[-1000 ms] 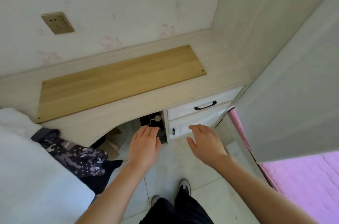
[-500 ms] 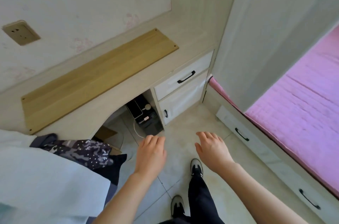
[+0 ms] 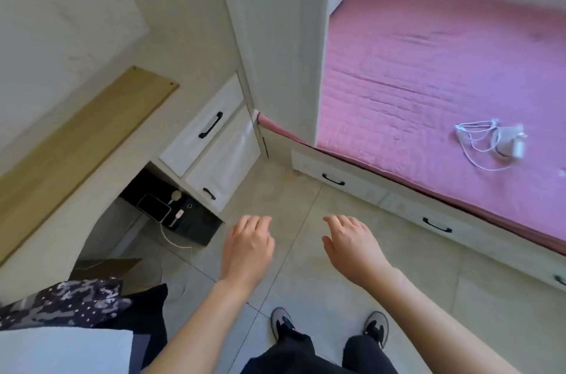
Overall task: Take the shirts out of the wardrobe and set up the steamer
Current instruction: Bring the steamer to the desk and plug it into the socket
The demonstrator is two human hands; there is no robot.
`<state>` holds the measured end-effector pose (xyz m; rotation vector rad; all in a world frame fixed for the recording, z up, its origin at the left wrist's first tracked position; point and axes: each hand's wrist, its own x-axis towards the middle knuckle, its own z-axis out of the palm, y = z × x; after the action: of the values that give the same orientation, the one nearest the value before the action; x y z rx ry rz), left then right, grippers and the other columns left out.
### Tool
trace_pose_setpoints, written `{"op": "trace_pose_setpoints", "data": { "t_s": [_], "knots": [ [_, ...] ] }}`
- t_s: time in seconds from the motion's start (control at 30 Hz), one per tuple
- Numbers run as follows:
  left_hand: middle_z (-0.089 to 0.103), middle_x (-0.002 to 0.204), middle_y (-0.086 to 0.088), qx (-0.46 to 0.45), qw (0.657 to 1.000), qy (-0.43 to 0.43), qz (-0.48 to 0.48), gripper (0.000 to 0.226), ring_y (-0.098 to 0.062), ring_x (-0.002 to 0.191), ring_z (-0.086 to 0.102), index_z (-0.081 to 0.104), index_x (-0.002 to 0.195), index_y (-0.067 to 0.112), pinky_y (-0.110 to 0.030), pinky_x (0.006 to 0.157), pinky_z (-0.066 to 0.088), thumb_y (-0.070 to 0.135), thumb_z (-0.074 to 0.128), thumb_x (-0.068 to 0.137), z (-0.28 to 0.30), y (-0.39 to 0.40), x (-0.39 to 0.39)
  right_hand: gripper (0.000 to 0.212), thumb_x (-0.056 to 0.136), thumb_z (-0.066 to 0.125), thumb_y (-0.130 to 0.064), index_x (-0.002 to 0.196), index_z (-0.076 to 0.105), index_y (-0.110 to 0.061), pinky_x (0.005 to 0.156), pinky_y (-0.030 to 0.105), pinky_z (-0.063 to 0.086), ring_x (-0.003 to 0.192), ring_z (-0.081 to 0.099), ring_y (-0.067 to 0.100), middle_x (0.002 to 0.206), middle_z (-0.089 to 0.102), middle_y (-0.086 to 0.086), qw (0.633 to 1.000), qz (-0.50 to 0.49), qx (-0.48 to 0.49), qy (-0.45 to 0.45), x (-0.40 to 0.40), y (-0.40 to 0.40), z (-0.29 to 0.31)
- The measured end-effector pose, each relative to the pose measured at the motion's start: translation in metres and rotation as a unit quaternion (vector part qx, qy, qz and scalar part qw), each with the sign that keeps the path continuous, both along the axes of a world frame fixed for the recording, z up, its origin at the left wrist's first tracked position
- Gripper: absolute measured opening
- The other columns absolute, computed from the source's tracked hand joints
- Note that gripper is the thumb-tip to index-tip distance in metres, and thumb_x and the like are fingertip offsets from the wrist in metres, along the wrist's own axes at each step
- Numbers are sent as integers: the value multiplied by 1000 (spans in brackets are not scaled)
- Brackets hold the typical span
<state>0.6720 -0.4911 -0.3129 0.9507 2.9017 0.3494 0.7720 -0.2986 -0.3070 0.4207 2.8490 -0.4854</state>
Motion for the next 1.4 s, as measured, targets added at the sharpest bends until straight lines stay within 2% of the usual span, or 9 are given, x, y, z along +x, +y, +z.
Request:
{"op": "trace_pose_setpoints", "data": {
  "t_s": [0.17, 0.3, 0.4, 0.5, 0.63, 0.8, 1.0, 1.23, 1.4],
  "knots": [
    [68, 94, 2, 19, 999, -10, -27, 25, -21, 94, 60, 66, 108, 15, -34, 69, 50, 12, 61, 83, -1, 80, 36, 39, 97, 41, -33, 132, 46, -16, 99, 34, 39, 116, 51, 27, 122, 57, 4, 999, -49, 2, 5, 65, 69, 0],
    [67, 92, 2, 42, 997, -6, -58, 24, -22, 94, 60, 66, 104, 16, -34, 73, 50, 15, 55, 82, -6, 160, 78, 39, 97, 40, -32, 131, 47, -16, 101, 34, 39, 115, 51, 25, 122, 57, 3, 997, -78, 4, 8, 119, 135, -2],
    [68, 91, 1, 50, 995, -5, -81, 24, -23, 93, 61, 67, 103, 14, -34, 74, 49, 14, 57, 81, -8, 218, 107, 38, 95, 42, -30, 130, 49, -14, 98, 35, 41, 113, 53, 27, 119, 59, 5, 995, -100, 4, 10, 154, 184, -4],
    [68, 89, 0, 53, 993, -7, -104, 27, -24, 90, 60, 67, 101, 15, -35, 73, 49, 17, 53, 78, -7, 270, 130, 35, 93, 47, -28, 123, 54, -11, 92, 37, 44, 105, 55, 30, 111, 61, 8, 992, -128, 8, 8, 180, 227, -4],
    [69, 91, 1, 50, 989, -16, -138, 26, -24, 93, 60, 66, 104, 15, -36, 75, 48, 11, 62, 79, -3, 330, 147, 32, 90, 52, -24, 116, 59, -8, 85, 41, 48, 96, 59, 34, 100, 64, 10, 987, -161, 7, 23, 201, 275, -3],
    [69, 93, 2, 43, 984, -27, -170, 26, -23, 95, 61, 67, 105, 14, -36, 77, 49, 10, 64, 79, -8, 392, 154, 38, 94, 47, -28, 128, 53, -10, 96, 38, 43, 109, 55, 30, 115, 61, 8, 981, -193, -7, 12, 216, 330, -7],
    [68, 91, 4, 33, 978, -29, -202, 27, -23, 94, 60, 66, 104, 15, -36, 76, 49, 11, 65, 78, -22, 466, 138, 34, 95, 47, -27, 125, 54, -11, 95, 35, 41, 109, 54, 28, 112, 61, 6, 973, -231, -9, 9, 213, 399, -17],
    [69, 89, 1, 3, 973, -53, -223, 25, -26, 93, 60, 67, 101, 13, -37, 74, 50, 9, 66, 76, -40, 571, 95, 28, 93, 46, -24, 114, 57, -8, 90, 40, 44, 102, 56, 32, 106, 62, 9, 971, -238, 11, -27, 181, 506, -26],
    [69, 84, 0, -27, 962, -75, -262, 26, -28, 88, 62, 68, 99, 12, -38, 66, 52, 8, 68, 73, -61, 641, 72, 28, 93, 45, -25, 113, 56, -8, 88, 41, 44, 101, 55, 33, 105, 61, 10, 970, -235, 29, -50, 156, 587, -37]
  ]
}}
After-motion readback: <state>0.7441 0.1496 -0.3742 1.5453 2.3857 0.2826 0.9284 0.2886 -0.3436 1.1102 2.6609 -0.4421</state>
